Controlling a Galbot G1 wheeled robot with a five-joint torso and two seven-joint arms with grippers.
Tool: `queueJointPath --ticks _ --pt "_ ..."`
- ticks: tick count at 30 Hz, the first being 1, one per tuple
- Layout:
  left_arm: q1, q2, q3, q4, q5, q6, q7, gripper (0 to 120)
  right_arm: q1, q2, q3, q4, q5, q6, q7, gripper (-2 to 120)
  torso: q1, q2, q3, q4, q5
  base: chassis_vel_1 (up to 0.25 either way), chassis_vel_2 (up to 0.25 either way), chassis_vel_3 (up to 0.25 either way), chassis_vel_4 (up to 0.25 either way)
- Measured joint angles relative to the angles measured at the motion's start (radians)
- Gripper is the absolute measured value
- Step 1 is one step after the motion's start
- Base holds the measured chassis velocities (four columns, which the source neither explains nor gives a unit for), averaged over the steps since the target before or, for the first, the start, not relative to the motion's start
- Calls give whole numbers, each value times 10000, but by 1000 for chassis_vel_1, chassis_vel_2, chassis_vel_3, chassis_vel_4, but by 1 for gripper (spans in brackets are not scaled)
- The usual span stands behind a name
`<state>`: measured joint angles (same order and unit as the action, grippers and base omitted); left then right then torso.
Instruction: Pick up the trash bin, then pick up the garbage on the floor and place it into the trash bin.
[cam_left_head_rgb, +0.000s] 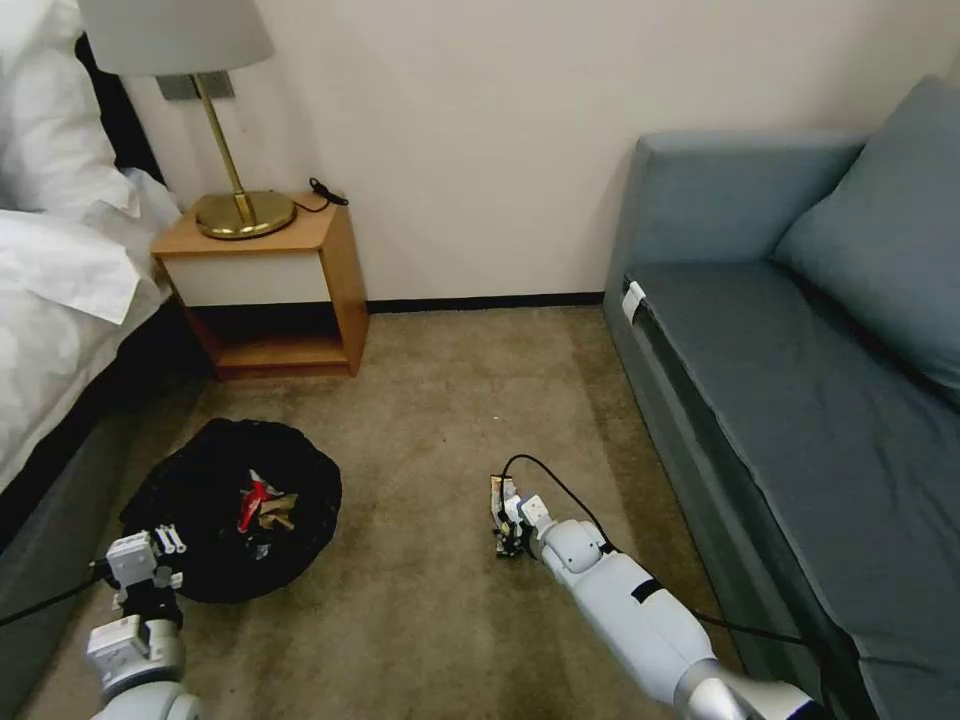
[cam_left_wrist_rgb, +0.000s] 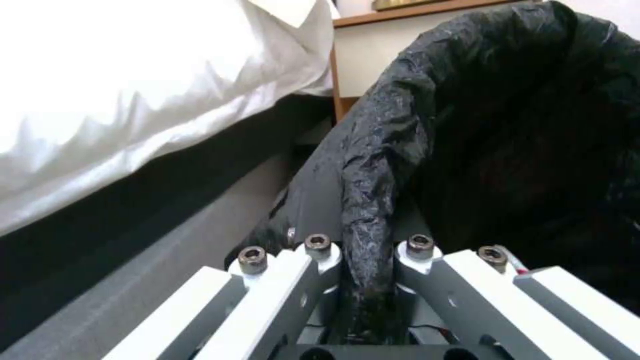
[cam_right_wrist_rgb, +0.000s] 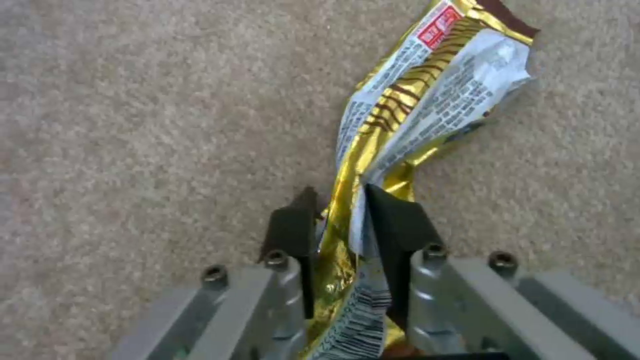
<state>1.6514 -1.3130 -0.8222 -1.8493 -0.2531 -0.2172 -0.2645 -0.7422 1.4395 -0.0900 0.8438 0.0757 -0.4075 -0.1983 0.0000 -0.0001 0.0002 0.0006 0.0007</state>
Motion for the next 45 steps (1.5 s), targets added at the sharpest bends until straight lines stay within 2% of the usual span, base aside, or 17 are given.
queueJointPath --ticks 1,3,4,7,12,18,20,23,24,27,32,37,45 --pt "3 0 -1 -5 -1 -2 -1 5 -7 -10 -1 24 0 0 3 17 0 0 0 -1 -1 0 0 0 0" --pt "20 -6 -6 -37 -3 -6 -10 5 -38 -166 8 234 17 -10 167 9 0 -1 2 -24 -25 0 0 0 0" --pt "27 -10 -1 -53 -3 -6 -7 5 -57 -197 0 363 45 -23 173 4 1 -2 3 -25 -22 0 0 0 0" --pt "33 -10 -1 -97 -3 -13 -7 5 -90 -296 -9 745 112 26 181 0 1 -2 3 -20 -20 0 0 0 0" --pt "55 -2 -2 -147 -2 -13 -8 5 -84 -320 -73 1228 99 361 138 0 1 -2 0 -6 -9 0 0 0 0" --pt "51 -21 21 -165 26 9 -8 5 109 -203 -305 1579 100 778 111 0 1 -2 -1 -7 -8 0 0 0 0" --pt "52 -25 27 -165 33 13 -7 5 190 -161 -384 1622 129 1101 70 0 1 -2 -1 -7 -9 0 0 0 0" --pt "43 -42 38 -165 63 24 -7 5 482 -28 -647 1715 476 2190 -164 0 1 -2 -1 -6 -9 0 0 0 0" --pt "43 -42 38 -165 63 24 -7 5 482 -28 -647 1715 476 2190 -164 0 1 -2 -1 -6 -9 0 0 0 0" --pt "24 -57 56 -164 106 58 -5 5 873 139 -1206 2125 1643 3303 -458 0 1 -1 -2 -6 -9 0 0 0 0" --pt "-22 -72 71 -176 160 99 4 5 1139 338 -1850 2753 2707 4042 -710 0 1 -1 -2 -4 -9 0 0 0 0" --pt "-97 -95 86 -184 214 177 10 5 1136 404 -2565 3839 3921 4157 -1073 0 1 0 -3 -4 -9 0 0 0 0" --pt "-139 -118 91 -229 244 244 11 5 823 364 -3149 4659 4395 4165 -1782 0 1 0 -3 -5 -8 0 0 0 0"
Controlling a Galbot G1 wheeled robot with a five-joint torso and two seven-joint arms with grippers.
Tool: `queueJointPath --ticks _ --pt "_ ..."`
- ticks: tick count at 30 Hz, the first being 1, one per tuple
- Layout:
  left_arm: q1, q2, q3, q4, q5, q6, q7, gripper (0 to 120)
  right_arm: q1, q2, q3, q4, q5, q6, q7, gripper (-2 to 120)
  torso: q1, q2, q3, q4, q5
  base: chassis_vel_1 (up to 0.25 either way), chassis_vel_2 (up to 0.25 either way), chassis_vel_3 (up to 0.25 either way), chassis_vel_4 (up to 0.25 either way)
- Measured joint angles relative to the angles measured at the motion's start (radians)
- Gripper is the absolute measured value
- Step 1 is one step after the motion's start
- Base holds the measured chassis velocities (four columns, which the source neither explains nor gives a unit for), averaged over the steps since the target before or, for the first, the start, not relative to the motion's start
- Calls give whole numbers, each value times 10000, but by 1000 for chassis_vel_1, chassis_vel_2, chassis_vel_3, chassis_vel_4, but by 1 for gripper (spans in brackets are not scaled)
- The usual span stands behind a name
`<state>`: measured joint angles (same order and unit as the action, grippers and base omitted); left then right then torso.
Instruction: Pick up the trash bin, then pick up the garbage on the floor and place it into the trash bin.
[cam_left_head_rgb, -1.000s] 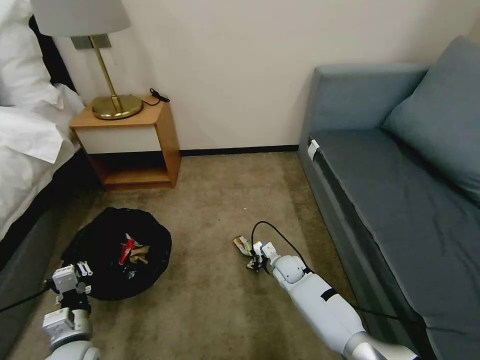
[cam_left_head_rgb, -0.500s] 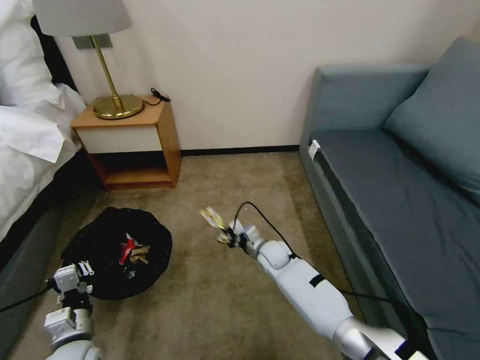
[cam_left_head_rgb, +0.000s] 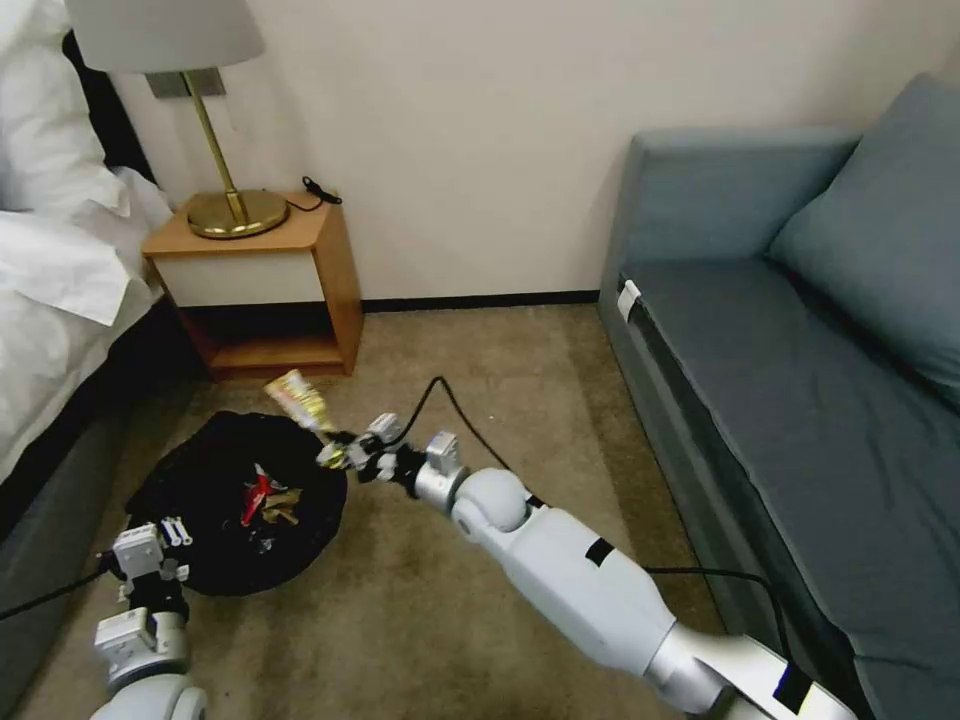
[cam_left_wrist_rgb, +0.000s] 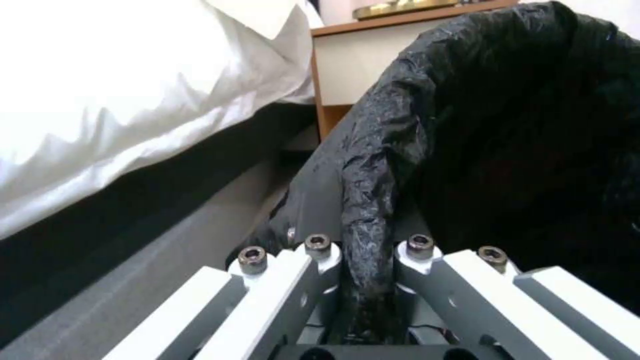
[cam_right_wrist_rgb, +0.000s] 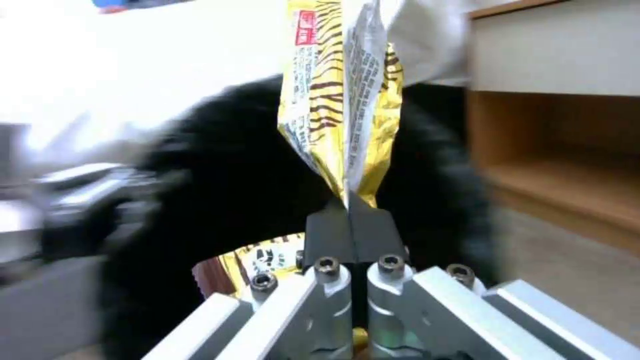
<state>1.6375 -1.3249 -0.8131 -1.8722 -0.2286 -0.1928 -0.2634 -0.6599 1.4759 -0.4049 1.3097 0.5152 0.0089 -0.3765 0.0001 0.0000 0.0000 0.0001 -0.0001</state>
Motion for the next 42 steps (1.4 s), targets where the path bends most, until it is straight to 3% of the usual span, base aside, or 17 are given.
queueJointPath --ticks 4,8,13,18,21,23,24,31,40,42 --pt "-13 -32 2 20 0 2 5 5 -137 -75 -416 180 -8 -134 -880 0 -1 0 0 -1 0 0 0 0 0" --pt "9 -84 7 -51 39 2 32 5 -65 -6 -589 -138 -203 -82 -944 0 -1 0 0 -1 0 0 0 0 0" --pt "28 -138 9 -109 102 1 148 5 -36 273 -646 -684 -582 357 -401 0 0 0 0 -1 0 0 0 0 0" --pt "120 -247 13 -251 220 -40 402 5 -73 648 -887 -1070 -825 516 825 0 -1 1 0 -1 0 0 0 0 0" --pt "125 -291 19 -299 303 -58 464 5 -52 755 -998 -1115 -925 491 1094 13 0 0 0 -1 0 0 0 0 0" --pt "126 -292 19 -303 305 -58 466 5 -51 759 -1002 -1115 -928 490 1103 15 0 0 0 -1 0 0 0 0 0" --pt "130 -298 19 -315 316 -62 481 5 -48 775 -1057 -1098 -951 501 1191 23 0 1 0 -1 1 0 0 0 0" --pt "97 -329 17 -296 327 -64 488 5 -112 724 -1090 -912 -1374 561 1247 50 -1 0 0 -1 1 0 0 0 0" --pt "71 -390 21 -208 256 -65 413 5 -387 585 -989 -790 -1743 724 1313 76 0 0 0 -1 1 0 0 0 0" --pt "31 -389 21 -144 103 -57 340 5 -518 535 -725 -478 -1695 854 1315 88 0 0 0 0 1 0 0 0 0"
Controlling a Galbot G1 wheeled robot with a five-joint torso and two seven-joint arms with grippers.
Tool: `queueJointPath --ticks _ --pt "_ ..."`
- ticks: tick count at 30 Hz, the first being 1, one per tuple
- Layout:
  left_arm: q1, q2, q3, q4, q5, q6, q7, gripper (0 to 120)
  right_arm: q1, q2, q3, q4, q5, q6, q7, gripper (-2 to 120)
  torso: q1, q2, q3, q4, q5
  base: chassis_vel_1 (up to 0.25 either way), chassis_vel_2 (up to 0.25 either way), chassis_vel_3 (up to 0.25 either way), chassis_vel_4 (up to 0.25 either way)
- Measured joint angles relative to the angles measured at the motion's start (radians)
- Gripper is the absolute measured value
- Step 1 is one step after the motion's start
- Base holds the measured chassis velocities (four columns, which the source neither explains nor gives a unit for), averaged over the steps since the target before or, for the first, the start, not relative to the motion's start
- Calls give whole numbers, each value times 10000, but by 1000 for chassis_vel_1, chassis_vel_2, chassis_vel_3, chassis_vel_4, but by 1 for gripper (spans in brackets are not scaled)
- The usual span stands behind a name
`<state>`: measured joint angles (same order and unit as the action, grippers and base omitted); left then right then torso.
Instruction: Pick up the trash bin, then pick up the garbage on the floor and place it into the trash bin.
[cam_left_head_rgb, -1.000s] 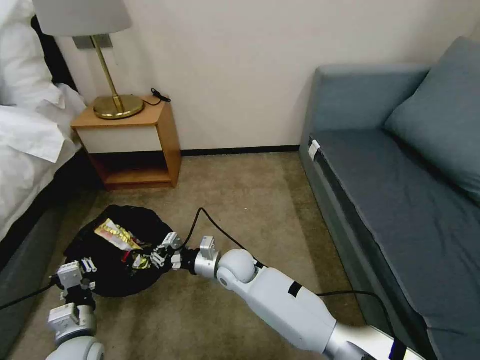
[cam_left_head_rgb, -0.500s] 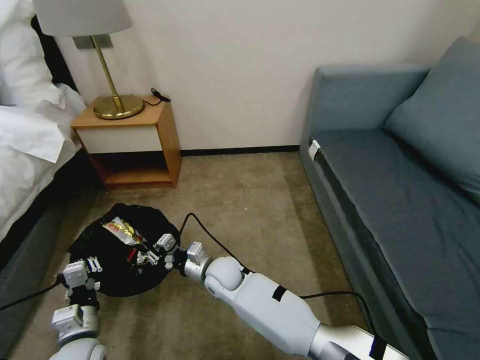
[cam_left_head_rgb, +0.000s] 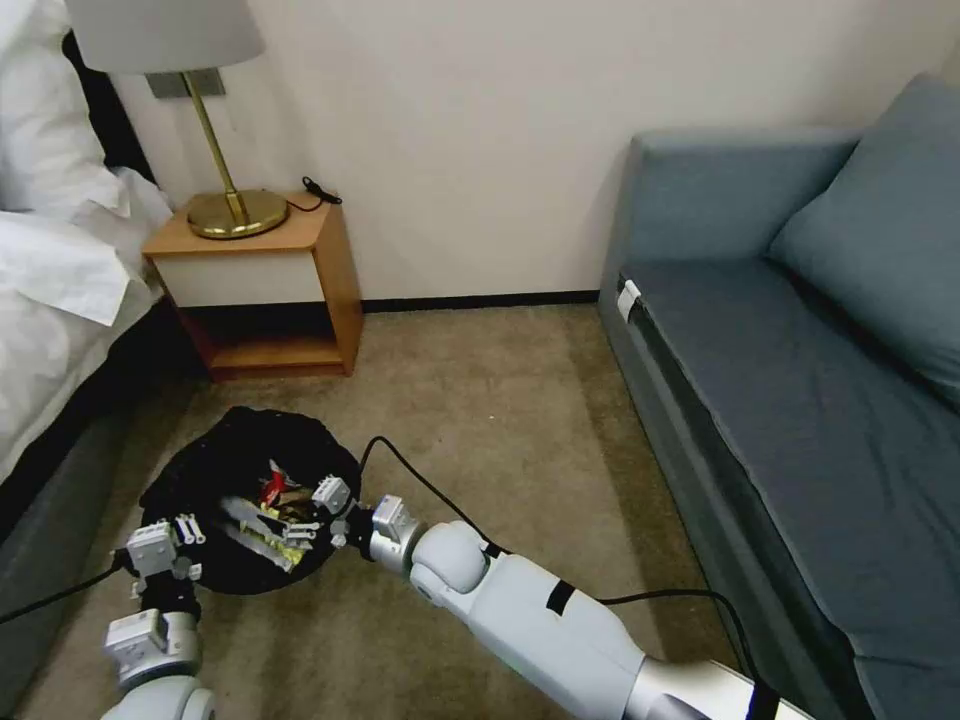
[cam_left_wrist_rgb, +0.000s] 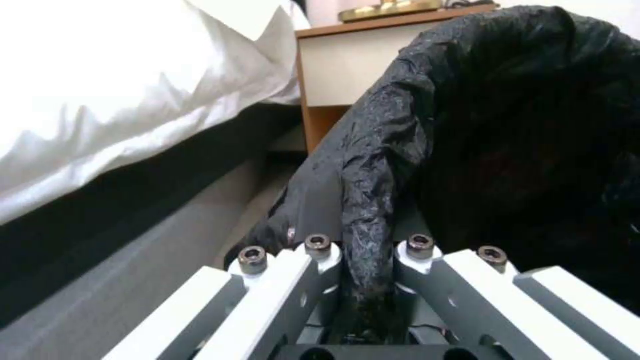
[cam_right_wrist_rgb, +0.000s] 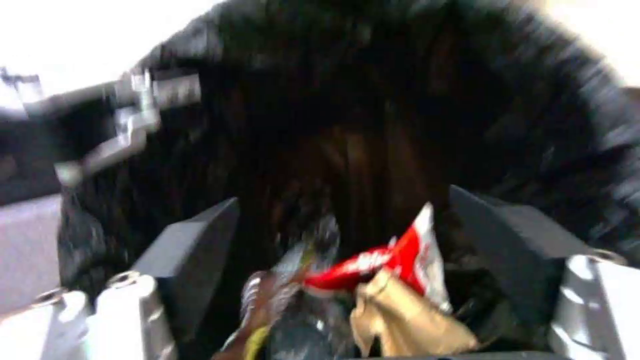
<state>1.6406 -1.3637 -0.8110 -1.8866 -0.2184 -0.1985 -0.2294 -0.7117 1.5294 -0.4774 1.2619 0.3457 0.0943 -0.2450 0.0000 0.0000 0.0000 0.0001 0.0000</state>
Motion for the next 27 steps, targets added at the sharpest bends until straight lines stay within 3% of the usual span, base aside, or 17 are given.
queueJointPath --ticks 4,11,15,16,19,20,23,27 --pt "-80 24 -4 -2 -531 177 -190 5 -196 -124 629 534 370 100 -28 99 0 0 0 0 0 0 0 0 0" --pt "-315 71 -2 -147 -2014 764 -1061 5 -499 -424 2370 1053 759 370 -751 100 0 0 1 -1 2 0 0 0 0" --pt "-700 123 12 -335 -4104 1208 -1536 5 -724 -878 3487 1193 1023 394 -876 100 0 0 1 -1 2 0 0 0 0" --pt "-700 123 12 -335 -4104 1208 -1536 5 -724 -878 3487 1193 1023 394 -876 100 0 0 1 -1 2 0 0 0 0" --pt "-1168 132 55 -354 -5780 1349 -2057 5 -1059 -1055 4044 1314 1063 399 -826 100 0 0 1 0 3 0 0 0 0" --pt "-1168 132 55 -354 -5780 1349 -2057 5 -1059 -1055 4044 1314 1063 399 -826 100 0 0 1 0 3 0 0 0 0" --pt "-1860 97 104 -160 -7493 1506 -3381 5 -1547 -1224 4410 1464 1022 399 -770 100 -1 0 0 -4 4 0 0 0 0" --pt "-2245 82 156 217 -7961 1793 -4365 5 -1834 -1332 4552 1573 885 385 -770 100 0 0 1 -3 2 0 0 0 0"
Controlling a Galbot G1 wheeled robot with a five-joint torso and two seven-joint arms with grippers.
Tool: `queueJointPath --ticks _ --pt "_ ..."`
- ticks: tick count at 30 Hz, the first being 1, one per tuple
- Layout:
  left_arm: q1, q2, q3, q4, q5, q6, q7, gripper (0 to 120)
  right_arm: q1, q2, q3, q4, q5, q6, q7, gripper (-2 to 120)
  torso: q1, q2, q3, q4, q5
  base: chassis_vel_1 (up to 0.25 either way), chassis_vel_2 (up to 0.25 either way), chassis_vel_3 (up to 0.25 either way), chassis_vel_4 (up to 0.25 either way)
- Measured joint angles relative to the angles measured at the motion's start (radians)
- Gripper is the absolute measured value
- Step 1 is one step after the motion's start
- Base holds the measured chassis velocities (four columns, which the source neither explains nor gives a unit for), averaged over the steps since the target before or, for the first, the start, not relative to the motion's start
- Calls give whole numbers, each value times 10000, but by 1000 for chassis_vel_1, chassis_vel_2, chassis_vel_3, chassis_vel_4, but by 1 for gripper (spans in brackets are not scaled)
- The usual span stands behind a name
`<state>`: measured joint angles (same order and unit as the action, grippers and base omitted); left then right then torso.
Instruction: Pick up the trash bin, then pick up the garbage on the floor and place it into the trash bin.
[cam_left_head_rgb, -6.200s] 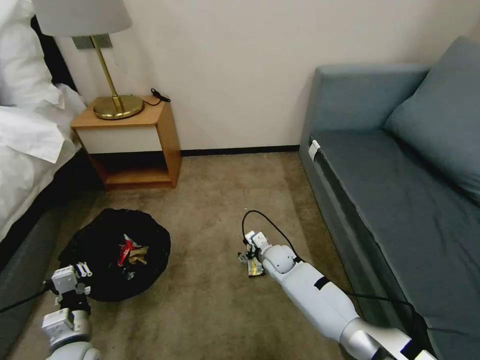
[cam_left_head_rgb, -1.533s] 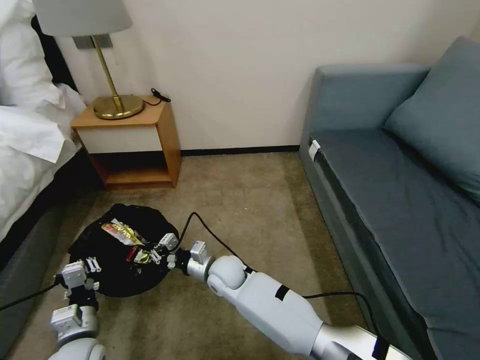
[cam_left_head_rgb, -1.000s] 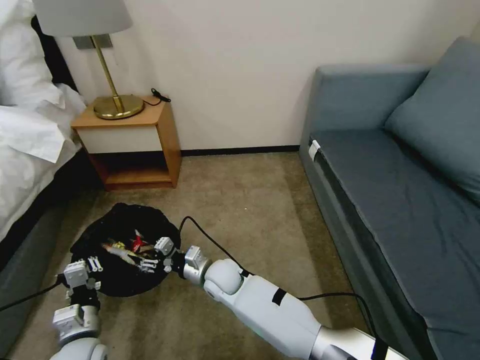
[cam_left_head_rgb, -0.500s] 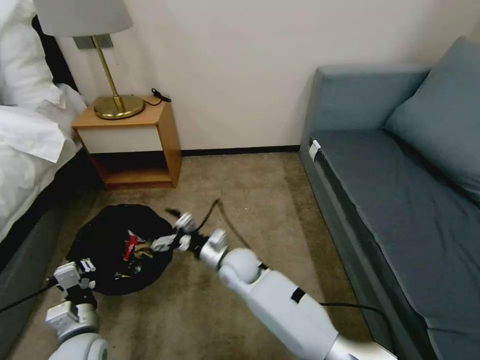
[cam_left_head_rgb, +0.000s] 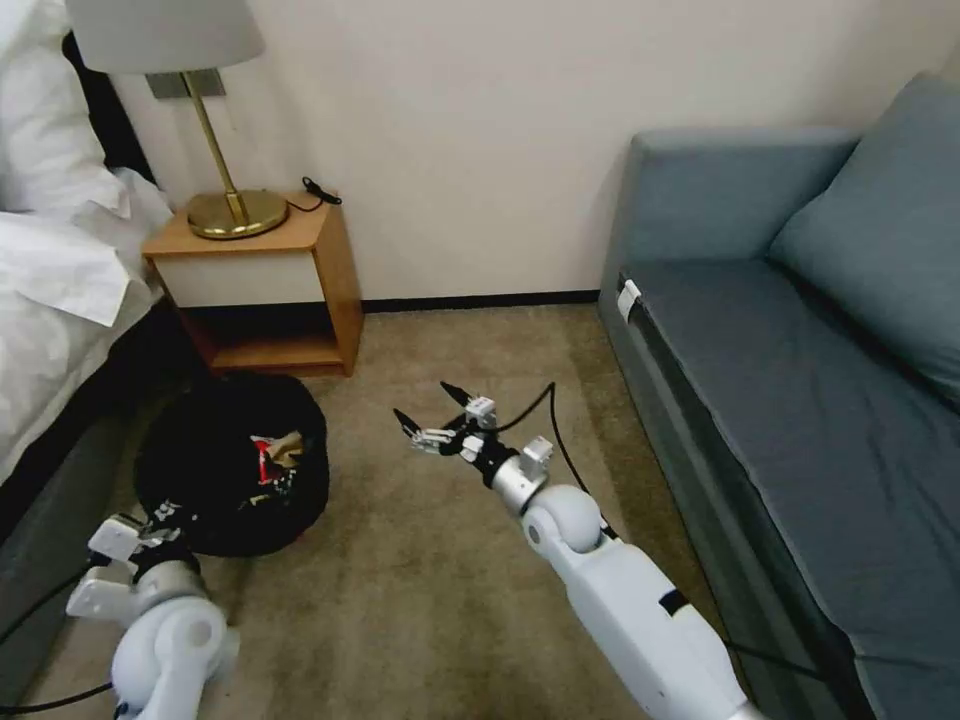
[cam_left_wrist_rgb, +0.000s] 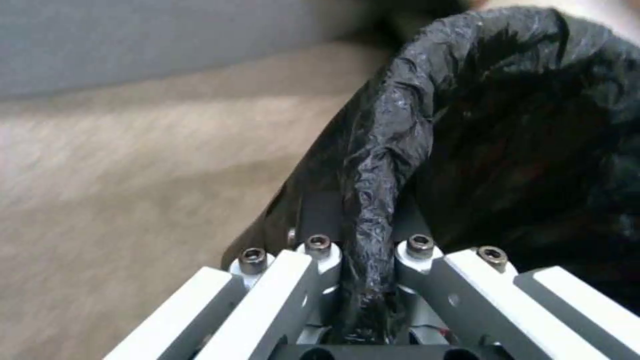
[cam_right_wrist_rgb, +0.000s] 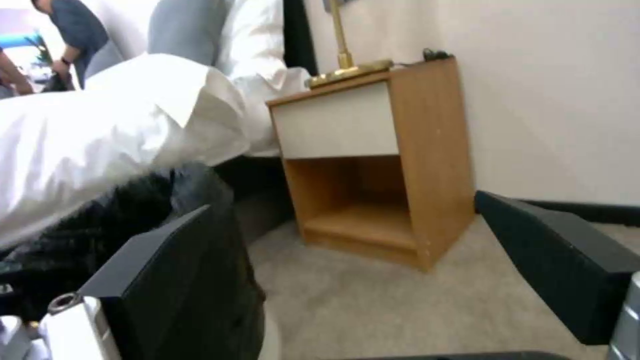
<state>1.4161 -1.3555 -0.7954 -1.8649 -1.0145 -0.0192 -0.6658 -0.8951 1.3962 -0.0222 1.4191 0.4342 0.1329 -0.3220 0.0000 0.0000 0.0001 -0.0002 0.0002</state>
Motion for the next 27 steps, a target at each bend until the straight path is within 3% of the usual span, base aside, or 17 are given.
queueJointPath --ticks 8,20,22,23,24,25,26,27 --pt "-277 122 113 439 -254 712 -899 5 -460 -28 343 312 -163 -105 1 100 0 0 0 2 -1 0 0 0 0" --pt "-120 291 94 176 353 1316 -820 43 -871 52 461 522 -355 -59 24 100 0 0 -1 2 -2 0 0 0 0" --pt "104 333 55 -29 1128 1370 -616 56 -911 62 440 582 -289 70 142 100 0 0 -1 2 -2 0 0 0 0" --pt "104 333 55 -29 1128 1370 -616 56 -911 62 440 582 -289 70 142 100 0 0 -1 2 -2 0 0 0 0" --pt "200 359 37 -56 1727 1205 -405 62 -929 71 454 609 -283 118 196 100 -1 0 -1 3 -3 0 0 0 0" --pt "289 387 23 -81 2277 928 -122 64 -957 88 491 625 -288 165 281 100 -1 0 -1 3 -2 0 0 0 0" --pt "519 449 0 -20 3917 -244 971 72 -1033 100 603 659 -319 251 515 100 -1 0 -1 3 -3 0 0 0 0" --pt "519 449 0 -20 3917 -244 971 72 -1033 100 603 659 -319 251 515 100 -1 0 -1 3 -3 0 0 0 0"
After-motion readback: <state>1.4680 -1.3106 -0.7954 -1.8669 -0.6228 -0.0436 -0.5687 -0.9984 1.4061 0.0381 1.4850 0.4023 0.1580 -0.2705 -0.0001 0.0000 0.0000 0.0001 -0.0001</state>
